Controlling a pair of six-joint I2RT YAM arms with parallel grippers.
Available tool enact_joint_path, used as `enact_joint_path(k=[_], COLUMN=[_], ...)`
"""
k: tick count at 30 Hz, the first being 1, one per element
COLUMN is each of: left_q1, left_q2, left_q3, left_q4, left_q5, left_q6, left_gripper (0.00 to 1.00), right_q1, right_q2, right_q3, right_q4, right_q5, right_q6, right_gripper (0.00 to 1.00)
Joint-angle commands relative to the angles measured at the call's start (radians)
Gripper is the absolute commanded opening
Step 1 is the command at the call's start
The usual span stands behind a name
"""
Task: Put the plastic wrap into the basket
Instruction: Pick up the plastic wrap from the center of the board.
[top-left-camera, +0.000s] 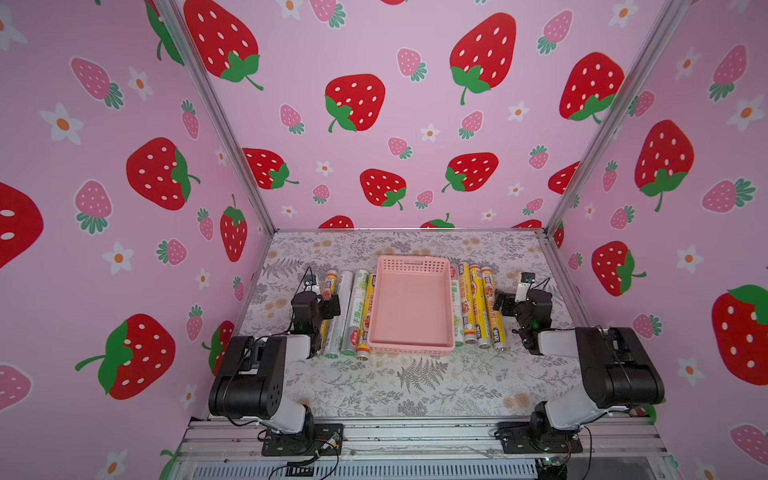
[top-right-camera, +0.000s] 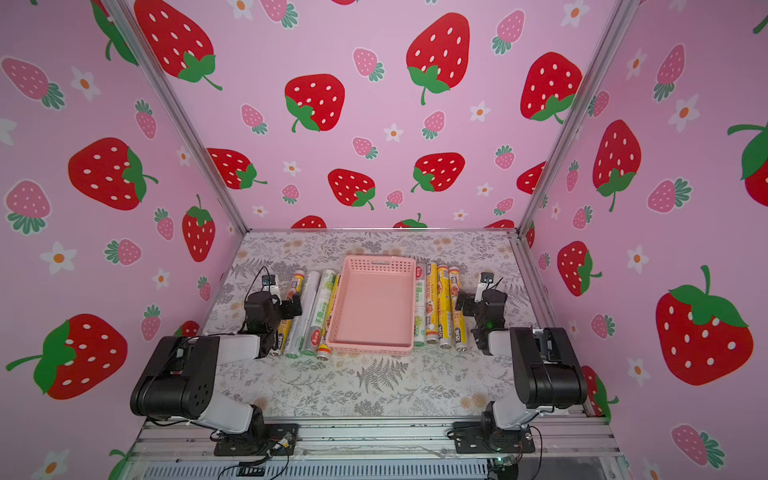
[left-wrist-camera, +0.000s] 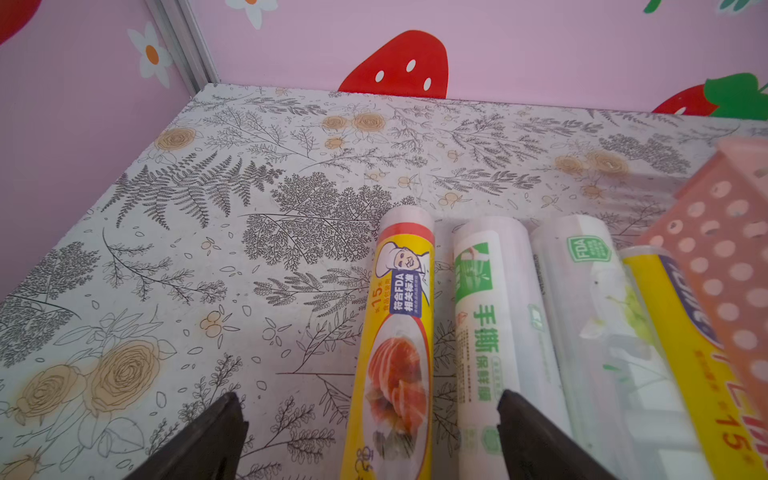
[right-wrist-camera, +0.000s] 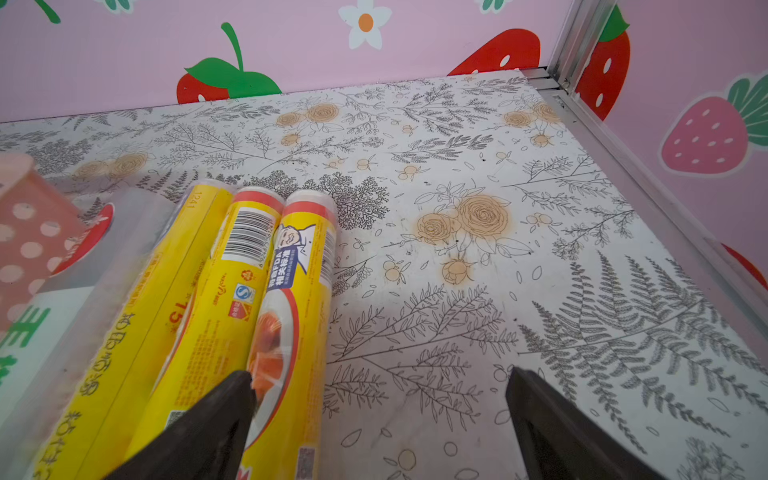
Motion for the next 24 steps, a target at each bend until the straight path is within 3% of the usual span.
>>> enact_joint_path(k=[1,18,19,24], left_q1=[0.007,0.010,0.008,-0.009], left_q2=[0.011,0.007,-0.002,-0.160], left_q3=[0.030,0.026,0.029,0.292], left_q4=[-0.004,0.003,0.006,-0.588], left_q5=[0.005,0.015,-0.005,-0.232], left_q6=[0.000,-0.002,-0.007,-0.162], left_gripper=[1.00,1.00,1.00,0.99], right_q1=[-0.003,-0.002,-0.003,-0.003], right_q2=[0.007,0.002,-0.015,-0.176], right_q3=[0.005,0.003,0.016,0.303], right_q4=[0.005,0.017,-0.020,-0.671], right_q5=[0.009,0.015,0.028,0.171], right_q6=[0.002,0.009,0.015,0.135], right_gripper=[1.00,1.00,1.00,1.00])
